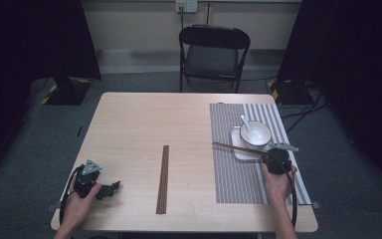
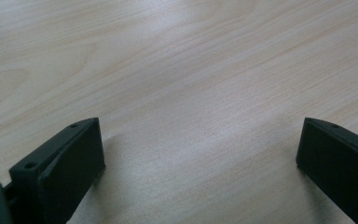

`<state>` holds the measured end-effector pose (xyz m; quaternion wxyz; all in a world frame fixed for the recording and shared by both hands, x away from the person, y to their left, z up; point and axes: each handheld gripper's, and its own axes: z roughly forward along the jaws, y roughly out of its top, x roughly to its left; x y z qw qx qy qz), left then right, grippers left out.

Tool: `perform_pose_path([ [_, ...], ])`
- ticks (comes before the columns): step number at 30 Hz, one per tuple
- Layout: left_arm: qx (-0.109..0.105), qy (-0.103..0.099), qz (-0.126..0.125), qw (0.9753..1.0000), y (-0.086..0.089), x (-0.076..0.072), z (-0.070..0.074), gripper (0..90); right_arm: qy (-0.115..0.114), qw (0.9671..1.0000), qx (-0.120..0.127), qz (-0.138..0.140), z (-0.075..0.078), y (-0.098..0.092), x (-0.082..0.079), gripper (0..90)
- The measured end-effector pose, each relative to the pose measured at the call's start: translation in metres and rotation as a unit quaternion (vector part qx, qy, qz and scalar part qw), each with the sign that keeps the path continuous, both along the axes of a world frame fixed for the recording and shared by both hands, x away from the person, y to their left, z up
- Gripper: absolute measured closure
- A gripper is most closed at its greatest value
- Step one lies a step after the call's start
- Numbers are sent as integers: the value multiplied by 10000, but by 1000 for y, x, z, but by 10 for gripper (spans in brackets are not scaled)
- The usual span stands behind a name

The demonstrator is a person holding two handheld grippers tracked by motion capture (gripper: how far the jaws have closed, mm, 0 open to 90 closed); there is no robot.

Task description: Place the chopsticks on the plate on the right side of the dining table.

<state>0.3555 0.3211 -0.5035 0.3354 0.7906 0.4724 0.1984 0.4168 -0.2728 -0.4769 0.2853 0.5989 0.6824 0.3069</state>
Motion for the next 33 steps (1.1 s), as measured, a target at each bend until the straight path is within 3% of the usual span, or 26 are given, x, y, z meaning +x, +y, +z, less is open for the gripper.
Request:
perform_pose_path([
  [26, 3, 3, 1, 10000, 0, 0, 0, 2, 6, 10000, -45, -62, -1, -7, 9, 824],
  [33, 0, -1, 0, 10000, 0, 0, 0, 2, -26, 9995, -185, 249, 1, 11, 3, 823],
])
